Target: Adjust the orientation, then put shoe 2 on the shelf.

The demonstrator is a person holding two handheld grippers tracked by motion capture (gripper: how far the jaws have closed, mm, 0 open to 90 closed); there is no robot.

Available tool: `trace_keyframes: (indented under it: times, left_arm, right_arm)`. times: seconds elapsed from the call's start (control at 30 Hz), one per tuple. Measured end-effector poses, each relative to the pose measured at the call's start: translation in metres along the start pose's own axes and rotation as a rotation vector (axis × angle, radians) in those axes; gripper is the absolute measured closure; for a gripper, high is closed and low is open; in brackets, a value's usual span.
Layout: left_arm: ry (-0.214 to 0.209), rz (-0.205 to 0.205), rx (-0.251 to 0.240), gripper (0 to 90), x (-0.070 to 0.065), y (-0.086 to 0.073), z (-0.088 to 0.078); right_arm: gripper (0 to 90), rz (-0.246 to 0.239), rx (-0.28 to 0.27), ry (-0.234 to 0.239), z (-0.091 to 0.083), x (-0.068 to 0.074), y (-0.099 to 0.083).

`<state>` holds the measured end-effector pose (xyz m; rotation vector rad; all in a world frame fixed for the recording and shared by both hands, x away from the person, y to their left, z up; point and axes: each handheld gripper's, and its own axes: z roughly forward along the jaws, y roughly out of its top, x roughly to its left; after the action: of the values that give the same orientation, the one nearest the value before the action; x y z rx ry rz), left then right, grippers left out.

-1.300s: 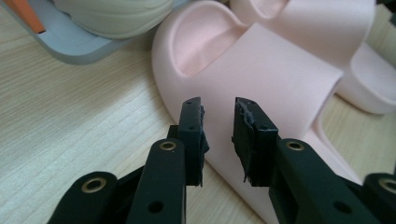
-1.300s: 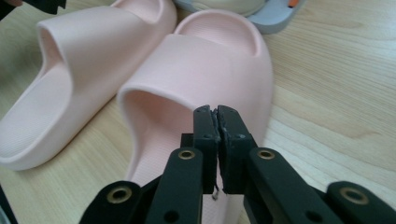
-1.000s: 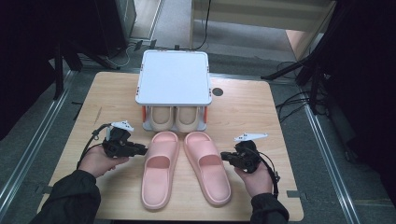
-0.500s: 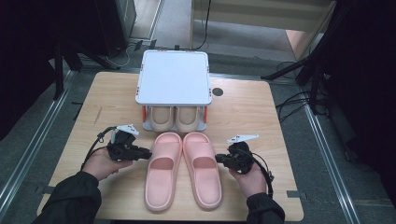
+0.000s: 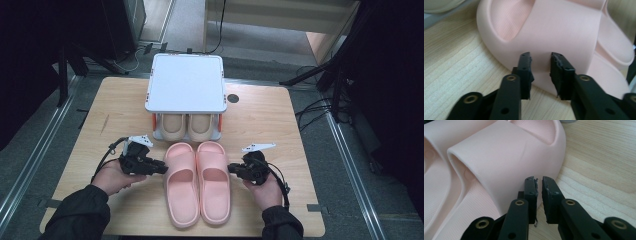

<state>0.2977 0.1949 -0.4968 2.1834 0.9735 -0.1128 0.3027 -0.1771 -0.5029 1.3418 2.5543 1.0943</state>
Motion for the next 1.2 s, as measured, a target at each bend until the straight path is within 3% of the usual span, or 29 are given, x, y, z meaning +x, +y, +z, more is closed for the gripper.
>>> trace_keyframes:
  times: [0.2, 0.47, 0.57, 0.77, 1.2]
  left_arm:
    - [0.015, -0.002, -0.06, 59.8, 0.001, 0.001, -0.013]
    - [0.029, -0.019, -0.07, 51.8, 0.003, 0.0, -0.019]
    - [0.03, -0.027, -0.071, 50.5, 0.005, -0.001, -0.02]
    - [0.036, -0.027, -0.069, 49.1, 0.005, -0.002, -0.021]
    - [0.04, -0.025, -0.081, 48.4, 0.005, -0.002, -0.023]
  right_arm:
    - [76.5, -0.015, -0.068, 0.016, -0.009, 0.005, 0.003]
    - [67.0, -0.039, -0.148, 0.054, -0.024, 0.025, 0.005]
    - [61.0, -0.072, -0.178, 0.077, -0.028, 0.04, 0.004]
    - [57.0, -0.071, -0.172, 0.127, -0.022, 0.059, -0.004]
    - [54.2, -0.063, -0.141, 0.139, -0.003, 0.076, -0.013]
